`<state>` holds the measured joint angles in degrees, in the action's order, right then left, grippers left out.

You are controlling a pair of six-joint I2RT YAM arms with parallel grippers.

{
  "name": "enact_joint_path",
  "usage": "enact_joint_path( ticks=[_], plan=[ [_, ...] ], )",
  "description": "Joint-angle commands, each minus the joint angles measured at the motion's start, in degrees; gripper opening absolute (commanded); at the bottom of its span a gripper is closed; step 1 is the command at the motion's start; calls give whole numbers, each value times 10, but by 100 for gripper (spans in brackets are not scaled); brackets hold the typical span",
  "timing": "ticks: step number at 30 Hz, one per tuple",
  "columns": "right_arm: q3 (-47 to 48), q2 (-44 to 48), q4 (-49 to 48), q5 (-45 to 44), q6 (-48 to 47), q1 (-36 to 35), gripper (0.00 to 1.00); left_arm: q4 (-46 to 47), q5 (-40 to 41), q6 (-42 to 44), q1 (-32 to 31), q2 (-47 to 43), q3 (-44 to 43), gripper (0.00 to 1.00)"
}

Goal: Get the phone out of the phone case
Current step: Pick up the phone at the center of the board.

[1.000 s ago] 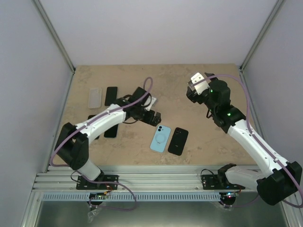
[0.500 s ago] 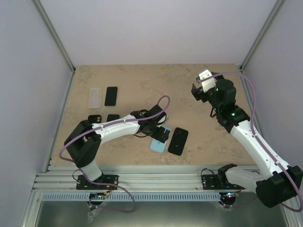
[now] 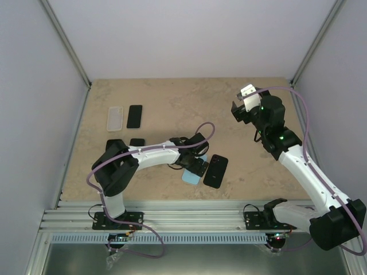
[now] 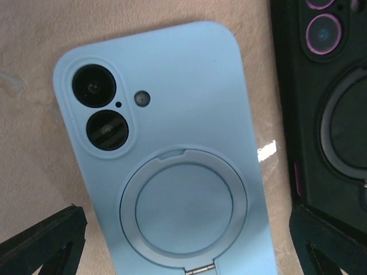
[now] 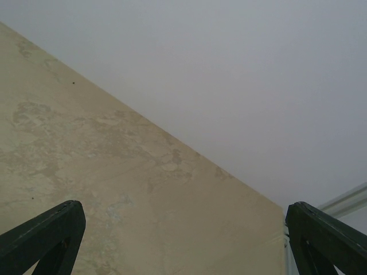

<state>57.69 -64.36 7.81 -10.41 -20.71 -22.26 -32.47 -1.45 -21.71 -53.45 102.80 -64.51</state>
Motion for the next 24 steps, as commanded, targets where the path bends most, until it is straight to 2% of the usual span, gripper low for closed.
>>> enact_joint_path(
  ticks=[1,13,24],
  plan=[
    [15,-6,-8,11,17,4,98,7,30,-7,-12,18,-9,99],
    [21,-9,-6,14,24,5,98,-5,64,-14,-17,66,-19,97],
    [26,-5,2,21,24,5,98,-34,103,6,-16,82,-63,67]
  ],
)
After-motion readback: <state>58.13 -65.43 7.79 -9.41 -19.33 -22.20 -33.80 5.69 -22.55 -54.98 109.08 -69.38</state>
